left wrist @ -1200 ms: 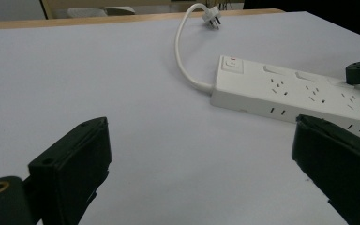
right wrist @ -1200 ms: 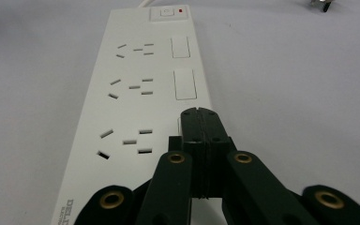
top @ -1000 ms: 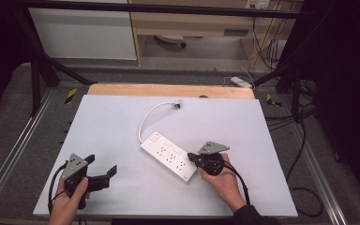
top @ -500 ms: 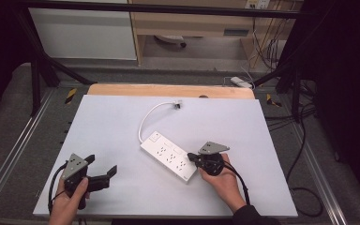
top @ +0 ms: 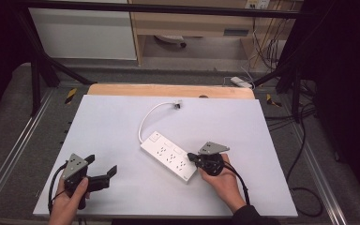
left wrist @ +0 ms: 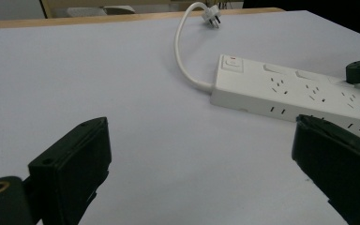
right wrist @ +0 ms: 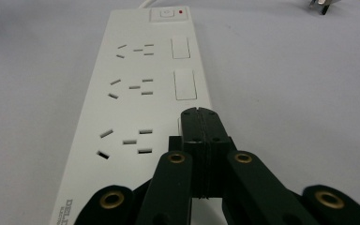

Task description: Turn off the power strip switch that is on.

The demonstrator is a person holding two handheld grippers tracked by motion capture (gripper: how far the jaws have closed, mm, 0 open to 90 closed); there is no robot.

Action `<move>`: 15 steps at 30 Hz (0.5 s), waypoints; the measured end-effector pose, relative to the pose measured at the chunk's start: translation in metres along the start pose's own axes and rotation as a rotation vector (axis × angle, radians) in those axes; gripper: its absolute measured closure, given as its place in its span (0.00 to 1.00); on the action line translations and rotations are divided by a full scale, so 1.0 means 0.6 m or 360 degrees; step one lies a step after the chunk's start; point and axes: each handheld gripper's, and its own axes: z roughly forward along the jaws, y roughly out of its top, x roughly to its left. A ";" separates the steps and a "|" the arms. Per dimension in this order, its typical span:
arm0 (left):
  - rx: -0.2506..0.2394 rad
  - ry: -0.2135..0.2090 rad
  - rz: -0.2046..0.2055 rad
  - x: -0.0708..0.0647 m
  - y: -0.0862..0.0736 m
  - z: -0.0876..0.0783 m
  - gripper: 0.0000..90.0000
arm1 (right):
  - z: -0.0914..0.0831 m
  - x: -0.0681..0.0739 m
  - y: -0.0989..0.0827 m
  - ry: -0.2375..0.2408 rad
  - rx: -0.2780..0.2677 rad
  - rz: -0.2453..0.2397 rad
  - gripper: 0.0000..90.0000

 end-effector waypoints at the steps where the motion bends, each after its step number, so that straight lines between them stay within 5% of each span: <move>1: 0.0000 0.0000 0.0000 0.000 0.000 0.000 0.06 | 0.000 0.000 0.000 -0.0001 0.0000 -0.0001 1.00; 15: 0.0000 -0.0001 0.0000 0.000 0.000 0.000 0.06 | 0.000 0.001 -0.001 -0.0010 -0.0004 -0.0006 1.00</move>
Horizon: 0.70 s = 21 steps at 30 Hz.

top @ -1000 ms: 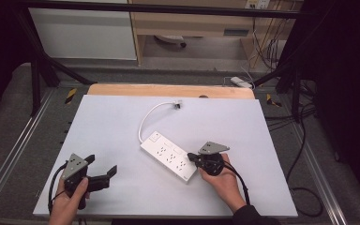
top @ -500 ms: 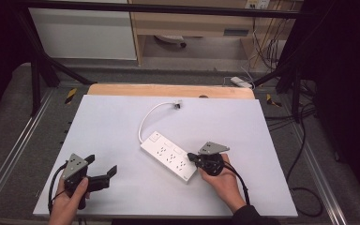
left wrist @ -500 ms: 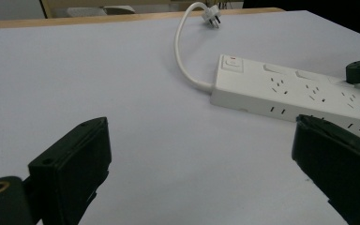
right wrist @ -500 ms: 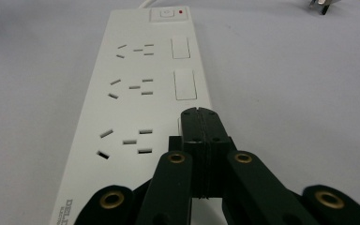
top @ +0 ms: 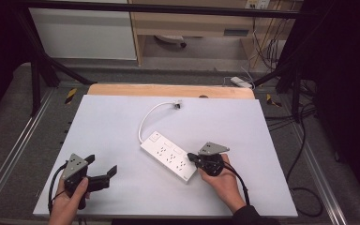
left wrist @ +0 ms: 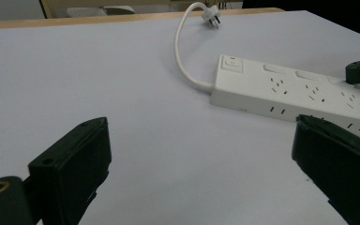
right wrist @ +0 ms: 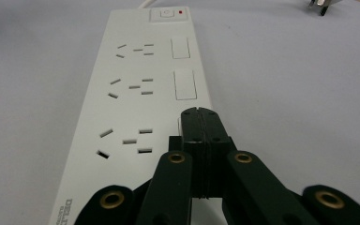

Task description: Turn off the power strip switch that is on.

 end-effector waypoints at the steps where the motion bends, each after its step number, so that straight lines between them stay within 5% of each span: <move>1: 0.0000 0.0000 0.0000 0.000 0.000 0.000 0.06 | 0.000 0.000 0.000 -0.0001 -0.0001 -0.0001 1.00; 21: 0.0000 -0.0005 -0.0001 0.000 0.000 0.000 0.06 | 0.000 -0.001 -0.003 0.0010 0.0007 0.0016 1.00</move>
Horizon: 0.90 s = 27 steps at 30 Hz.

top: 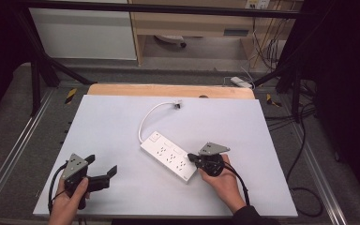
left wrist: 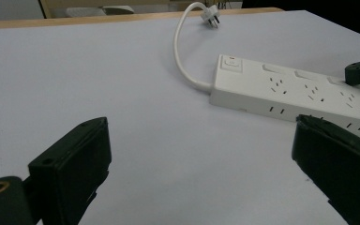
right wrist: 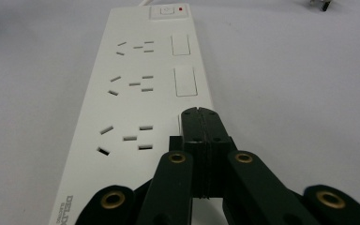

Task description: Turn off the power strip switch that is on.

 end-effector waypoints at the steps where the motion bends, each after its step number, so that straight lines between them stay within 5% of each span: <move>1: -0.0001 0.0001 0.0001 0.000 0.000 0.000 0.06 | 0.000 0.000 0.000 0.0001 0.0002 0.0007 1.00; 27: -0.0008 0.0002 0.0003 0.000 0.001 -0.001 0.06 | -0.003 0.001 0.001 0.0005 -0.0018 -0.0009 1.00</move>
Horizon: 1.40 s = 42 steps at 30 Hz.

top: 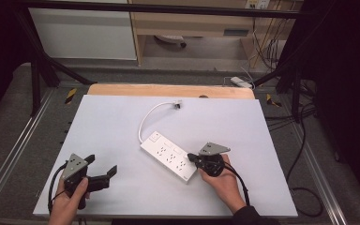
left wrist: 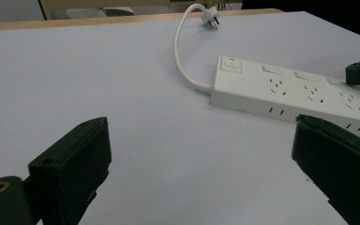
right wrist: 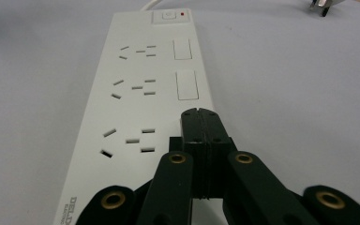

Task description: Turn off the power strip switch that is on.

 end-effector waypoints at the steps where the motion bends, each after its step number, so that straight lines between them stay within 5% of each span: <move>1: 0.0000 0.0001 0.0000 0.000 0.000 0.000 0.06 | 0.000 0.000 0.000 -0.0001 -0.0006 0.0001 1.00; 23: 0.0003 -0.0004 0.0000 0.000 0.000 0.001 0.06 | -0.014 -0.009 0.006 -0.0015 -0.0066 0.0046 0.96; 30: 0.0004 -0.0004 -0.0002 -0.001 0.000 0.001 0.06 | -0.019 -0.011 0.010 -0.0025 -0.0094 0.0072 0.84; 42: 0.0004 -0.0003 -0.0001 0.000 0.000 0.001 0.06 | -0.030 -0.018 0.022 -0.0076 -0.0146 0.0171 0.47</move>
